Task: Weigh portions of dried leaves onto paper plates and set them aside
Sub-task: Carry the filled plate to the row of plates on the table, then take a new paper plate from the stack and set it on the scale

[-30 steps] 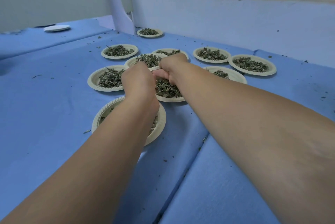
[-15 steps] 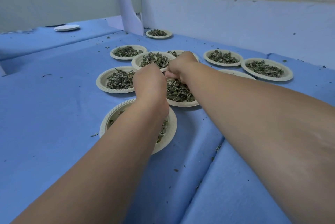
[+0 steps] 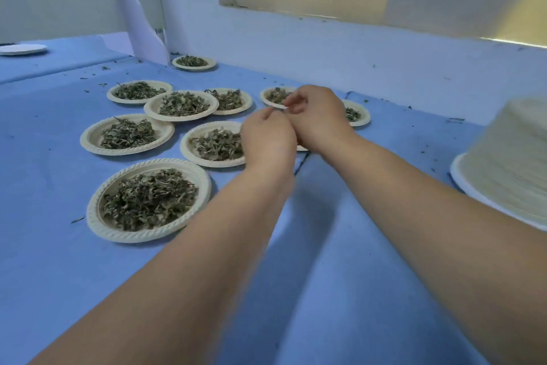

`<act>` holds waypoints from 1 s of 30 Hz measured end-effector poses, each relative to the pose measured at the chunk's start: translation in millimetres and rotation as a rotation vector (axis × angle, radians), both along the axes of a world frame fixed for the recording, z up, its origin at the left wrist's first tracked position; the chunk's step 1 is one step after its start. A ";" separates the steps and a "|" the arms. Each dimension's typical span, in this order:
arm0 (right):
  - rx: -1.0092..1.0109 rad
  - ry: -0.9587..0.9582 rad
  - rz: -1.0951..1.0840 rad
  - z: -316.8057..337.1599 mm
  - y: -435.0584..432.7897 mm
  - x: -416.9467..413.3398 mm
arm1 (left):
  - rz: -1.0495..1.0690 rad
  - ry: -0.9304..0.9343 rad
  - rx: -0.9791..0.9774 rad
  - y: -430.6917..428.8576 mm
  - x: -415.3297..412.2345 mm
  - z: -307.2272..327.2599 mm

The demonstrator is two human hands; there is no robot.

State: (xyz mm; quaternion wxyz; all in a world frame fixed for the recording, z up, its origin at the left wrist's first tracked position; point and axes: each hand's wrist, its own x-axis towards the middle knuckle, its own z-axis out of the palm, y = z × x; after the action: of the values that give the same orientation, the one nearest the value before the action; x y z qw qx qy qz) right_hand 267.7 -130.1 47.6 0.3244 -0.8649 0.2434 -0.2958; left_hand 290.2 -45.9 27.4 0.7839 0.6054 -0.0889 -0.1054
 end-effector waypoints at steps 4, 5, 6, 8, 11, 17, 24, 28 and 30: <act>-0.003 -0.080 -0.058 3.1 -23.6 -87.0 | -0.161 -0.048 -0.056 -37.7 -75.4 10.2; -0.019 -0.073 -0.087 4.0 -26.8 -105.1 | -0.202 -0.047 -0.070 -44.1 -91.2 12.2; -0.047 -0.069 -0.107 4.3 -29.7 -123.2 | -0.231 -0.051 -0.081 -50.7 -108.0 12.8; -0.095 -0.071 -0.124 4.6 -36.4 -159.2 | -0.280 -0.056 -0.087 -62.5 -138.5 12.9; -0.157 -0.072 -0.191 2.2 -45.6 -207.0 | -0.349 -0.076 -0.081 -74.0 -176.9 11.6; -0.021 -0.154 -0.236 -8.7 -62.4 -278.1 | -0.452 -0.157 -0.021 -86.3 -234.2 5.8; 0.101 -0.242 -0.241 -19.6 -85.6 -336.3 | -0.566 -0.367 0.029 -106.3 -269.8 -1.7; 0.063 -0.264 -0.275 -24.0 -94.3 -359.3 | -0.556 -0.475 0.055 -120.4 -276.1 -3.0; 0.046 -0.259 -0.305 -27.4 -100.5 -371.4 | -0.482 -0.695 0.126 -127.6 -273.4 -1.1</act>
State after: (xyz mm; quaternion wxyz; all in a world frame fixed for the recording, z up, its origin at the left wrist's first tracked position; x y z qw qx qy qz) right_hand -103.7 -230.6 20.2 0.3242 -0.7651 0.3346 -0.4445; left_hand 16.8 -173.5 26.3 0.6217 0.6135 -0.4802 -0.0805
